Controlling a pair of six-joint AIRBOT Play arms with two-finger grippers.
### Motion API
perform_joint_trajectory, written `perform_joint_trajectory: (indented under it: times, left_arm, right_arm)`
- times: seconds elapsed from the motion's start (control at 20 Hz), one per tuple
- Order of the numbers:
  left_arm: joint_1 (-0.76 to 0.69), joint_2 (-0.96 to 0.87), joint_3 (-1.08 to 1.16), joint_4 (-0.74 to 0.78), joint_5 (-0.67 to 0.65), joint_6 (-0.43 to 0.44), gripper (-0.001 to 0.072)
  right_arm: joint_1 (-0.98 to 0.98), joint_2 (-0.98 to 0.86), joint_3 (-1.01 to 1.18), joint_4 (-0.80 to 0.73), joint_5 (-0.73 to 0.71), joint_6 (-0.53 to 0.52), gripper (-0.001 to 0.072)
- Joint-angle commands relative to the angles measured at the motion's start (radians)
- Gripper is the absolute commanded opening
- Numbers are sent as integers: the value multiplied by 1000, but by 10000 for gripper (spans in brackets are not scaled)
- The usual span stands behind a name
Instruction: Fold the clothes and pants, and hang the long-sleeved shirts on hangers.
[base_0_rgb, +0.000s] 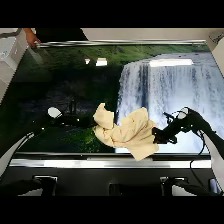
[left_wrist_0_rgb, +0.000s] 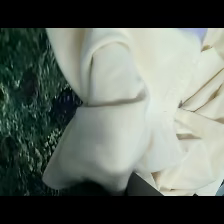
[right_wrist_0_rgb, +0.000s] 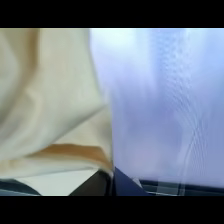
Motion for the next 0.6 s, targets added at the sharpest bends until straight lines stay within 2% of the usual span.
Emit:
perform_joint_trajectory:
  times: [0.0, 0.2, 0.3, 0.4, 0.55]
  left_arm:
    - [56, 116, 72, 69, 9, 0, 31]
    - [206, 374, 348, 70, 9, -31, 31]
    - [254, 492, 461, 70, 8, -34, 32]
    - [269, 607, 493, 71, 5, -87, 31]
    - [269, 730, 486, 151, -134, -190, 32]
  right_arm:
    - [-13, 120, 163, -28, -2, -4, 31]
    - [-43, 356, 671, -119, -121, 6, 30]
    - [-43, 449, 857, -155, -151, 29, 31]
    - [-43, 545, 936, -145, -112, 96, 31]
    - [-43, 653, 937, -142, 16, 136, 32]
